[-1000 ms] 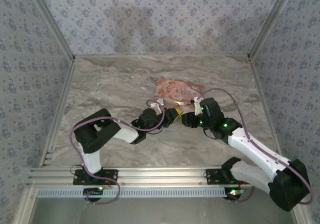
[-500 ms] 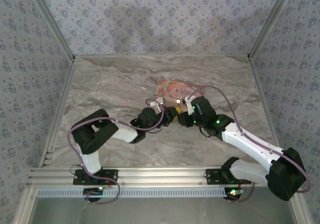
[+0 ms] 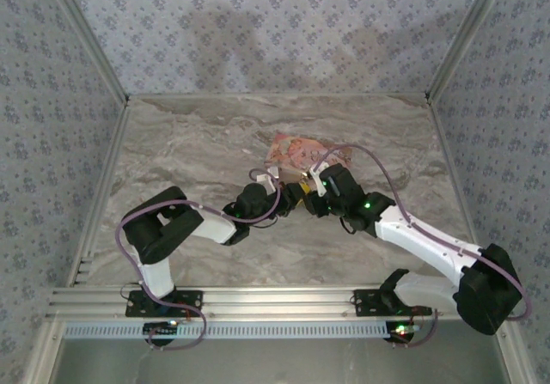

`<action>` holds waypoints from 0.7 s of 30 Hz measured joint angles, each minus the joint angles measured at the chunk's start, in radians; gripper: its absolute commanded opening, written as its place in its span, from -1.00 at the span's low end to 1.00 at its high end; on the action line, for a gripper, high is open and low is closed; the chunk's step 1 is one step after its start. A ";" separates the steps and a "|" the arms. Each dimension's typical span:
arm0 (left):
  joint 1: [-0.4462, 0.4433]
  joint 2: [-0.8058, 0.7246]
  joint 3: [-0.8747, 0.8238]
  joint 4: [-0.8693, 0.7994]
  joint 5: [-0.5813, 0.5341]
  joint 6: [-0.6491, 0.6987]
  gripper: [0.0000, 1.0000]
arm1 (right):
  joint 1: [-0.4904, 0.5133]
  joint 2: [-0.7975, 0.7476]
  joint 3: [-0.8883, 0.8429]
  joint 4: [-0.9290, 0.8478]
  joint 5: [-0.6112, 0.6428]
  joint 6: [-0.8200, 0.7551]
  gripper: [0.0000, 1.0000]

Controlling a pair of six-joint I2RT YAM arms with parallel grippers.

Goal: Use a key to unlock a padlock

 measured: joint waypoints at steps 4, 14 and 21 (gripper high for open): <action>0.002 0.000 0.000 -0.008 0.000 0.000 -1.00 | 0.010 0.007 0.002 0.000 0.013 -0.010 -0.26; 0.001 0.000 0.000 0.006 0.010 -0.007 -1.00 | 0.021 -0.047 0.003 -0.013 0.021 -0.013 -0.22; 0.001 0.000 0.000 0.005 0.013 -0.007 -1.00 | 0.023 -0.088 -0.006 -0.014 0.021 -0.013 -0.16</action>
